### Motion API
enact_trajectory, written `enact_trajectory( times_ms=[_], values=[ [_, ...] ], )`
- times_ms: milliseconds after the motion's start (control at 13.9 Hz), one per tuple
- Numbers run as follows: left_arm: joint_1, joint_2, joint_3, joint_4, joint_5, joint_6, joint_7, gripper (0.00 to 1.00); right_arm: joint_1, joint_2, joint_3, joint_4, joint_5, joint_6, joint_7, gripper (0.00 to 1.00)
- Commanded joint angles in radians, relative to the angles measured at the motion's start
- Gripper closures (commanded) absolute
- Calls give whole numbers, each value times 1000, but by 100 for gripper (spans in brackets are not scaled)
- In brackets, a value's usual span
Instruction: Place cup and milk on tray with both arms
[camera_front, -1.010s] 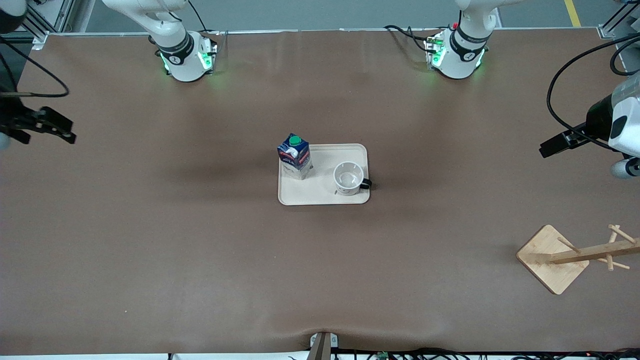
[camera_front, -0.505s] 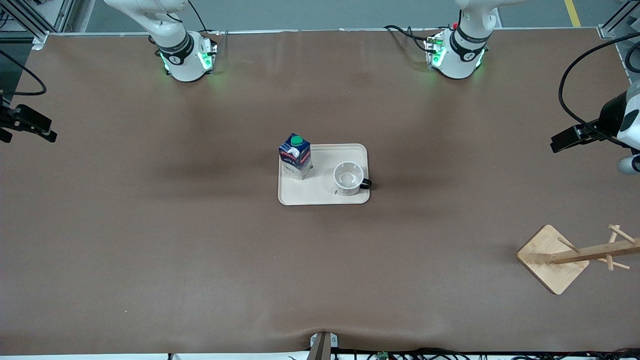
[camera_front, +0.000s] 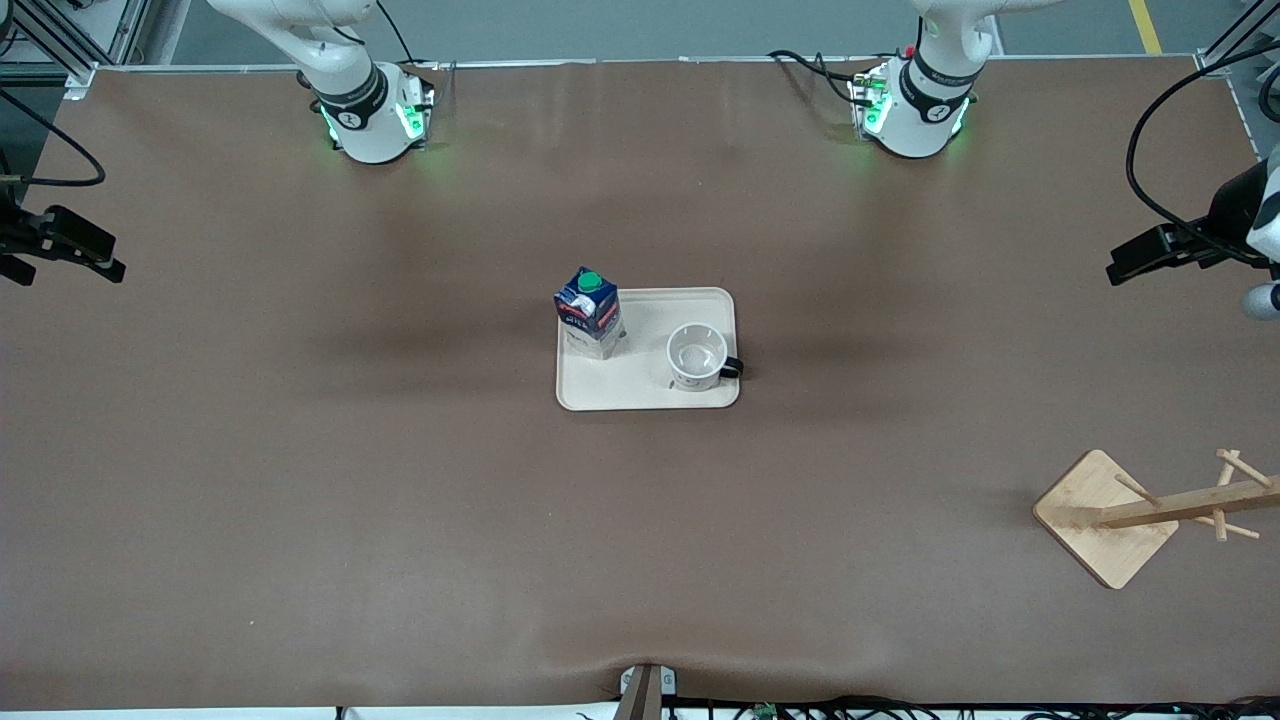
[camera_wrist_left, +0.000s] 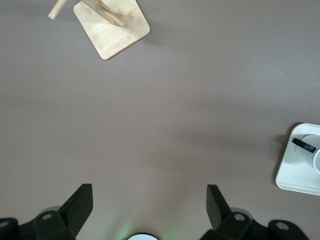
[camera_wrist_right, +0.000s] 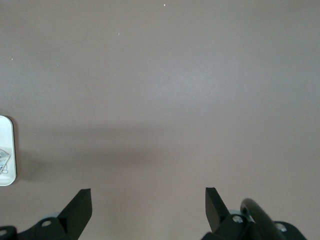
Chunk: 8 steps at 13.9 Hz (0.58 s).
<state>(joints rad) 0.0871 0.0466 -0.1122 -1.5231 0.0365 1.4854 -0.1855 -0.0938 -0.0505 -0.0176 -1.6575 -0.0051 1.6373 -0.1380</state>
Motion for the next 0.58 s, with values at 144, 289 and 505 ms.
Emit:
enact_trajectory(
  times_ms=[144, 289, 505],
  values=[
    [-36, -51, 20, -58, -13, 56, 15, 0, -9, -17, -1, -7, 19, -7, -9, 0],
    [-43, -85, 19, -63, -10, 56, 14, 0, -9, -17, -1, -7, 19, -13, -9, 0],
    [-46, -88, 19, -68, -12, 56, 17, 0, -11, -15, -2, -5, 19, -11, -9, 0]
  ],
)
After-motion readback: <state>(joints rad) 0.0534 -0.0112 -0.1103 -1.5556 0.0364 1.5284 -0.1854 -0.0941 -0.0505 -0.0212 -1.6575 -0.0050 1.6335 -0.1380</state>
